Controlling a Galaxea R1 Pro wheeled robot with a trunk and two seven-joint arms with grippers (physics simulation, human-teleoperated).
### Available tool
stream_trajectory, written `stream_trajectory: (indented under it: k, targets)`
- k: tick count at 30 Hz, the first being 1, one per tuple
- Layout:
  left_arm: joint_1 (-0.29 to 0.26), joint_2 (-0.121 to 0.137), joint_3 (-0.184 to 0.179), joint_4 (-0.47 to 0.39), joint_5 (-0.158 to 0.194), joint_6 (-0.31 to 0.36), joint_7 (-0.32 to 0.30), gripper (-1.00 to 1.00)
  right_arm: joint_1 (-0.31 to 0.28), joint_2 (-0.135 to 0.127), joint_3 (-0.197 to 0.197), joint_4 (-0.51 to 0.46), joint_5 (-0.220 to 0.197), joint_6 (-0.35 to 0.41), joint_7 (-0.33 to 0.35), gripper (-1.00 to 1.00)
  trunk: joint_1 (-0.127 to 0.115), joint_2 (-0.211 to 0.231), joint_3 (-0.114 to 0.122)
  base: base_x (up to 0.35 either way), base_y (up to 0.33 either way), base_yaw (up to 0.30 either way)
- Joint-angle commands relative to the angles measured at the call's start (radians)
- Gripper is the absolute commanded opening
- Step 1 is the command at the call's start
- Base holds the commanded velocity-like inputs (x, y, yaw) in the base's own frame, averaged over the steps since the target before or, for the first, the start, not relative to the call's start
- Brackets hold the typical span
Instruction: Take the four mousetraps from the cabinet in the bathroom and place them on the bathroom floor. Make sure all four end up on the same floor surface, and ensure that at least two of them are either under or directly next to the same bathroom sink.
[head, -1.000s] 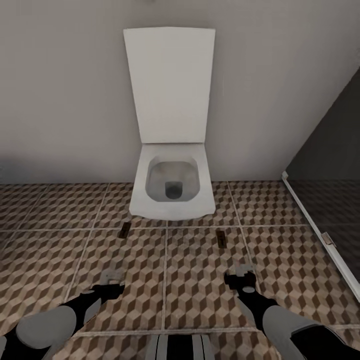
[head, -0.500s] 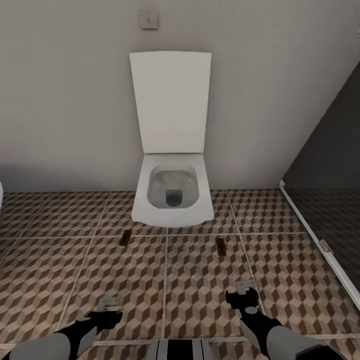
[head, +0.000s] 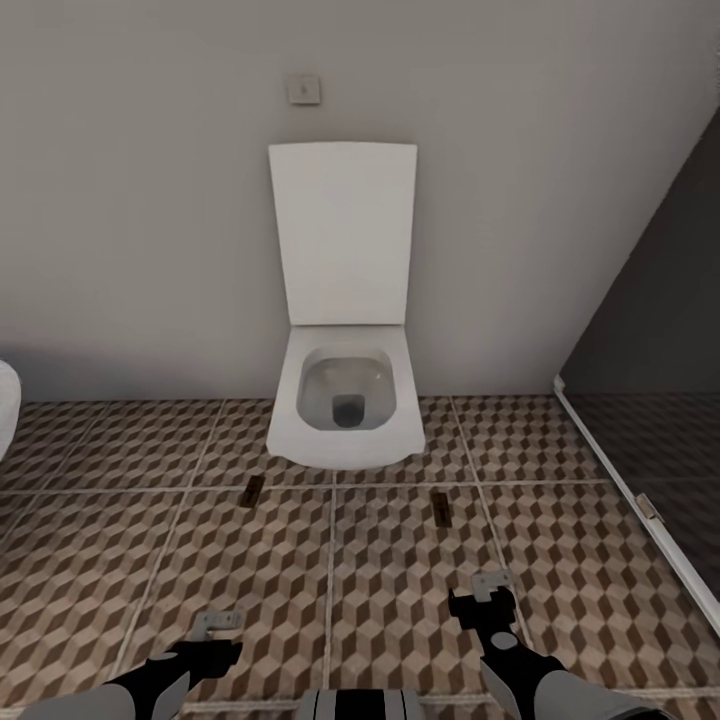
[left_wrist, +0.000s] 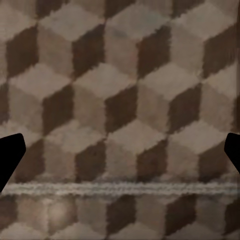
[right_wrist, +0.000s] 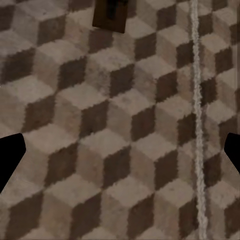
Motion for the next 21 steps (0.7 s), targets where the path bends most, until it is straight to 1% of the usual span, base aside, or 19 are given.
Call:
stream_trajectory:
  k: [1, 10, 14, 21]
  targets:
    - [0.000, 0.001, -0.009, -0.004, 0.011, -0.005, 0.000, 1.00, 0.001, 0.001, 0.008, 0.003, -0.005, -0.005, -0.005, 1.00, -0.001, 0.000, 0.003, 0.000, 0.000, 0.000]
    - [0.018, -0.001, -0.009, -0.011, 0.011, -0.008, 0.000, 1.00, 0.013, 0.000, 0.008, 0.012, -0.005, -0.019, -0.005, 1.00, -0.005, 0.002, 0.038, 0.000, 0.000, 0.000]
    - [0.023, -0.001, -0.009, -0.012, 0.011, -0.008, 0.000, 1.00, 0.018, -0.003, 0.007, 0.014, -0.006, -0.036, -0.005, 1.00, -0.020, 0.030, 0.051, 0.000, 0.000, 0.000]
    - [0.026, -0.001, -0.009, -0.013, 0.011, -0.009, 0.000, 1.00, 0.042, -0.006, 0.007, 0.016, -0.008, -0.090, -0.005, 1.00, -0.047, 0.079, 0.073, 0.000, 0.000, 0.000]
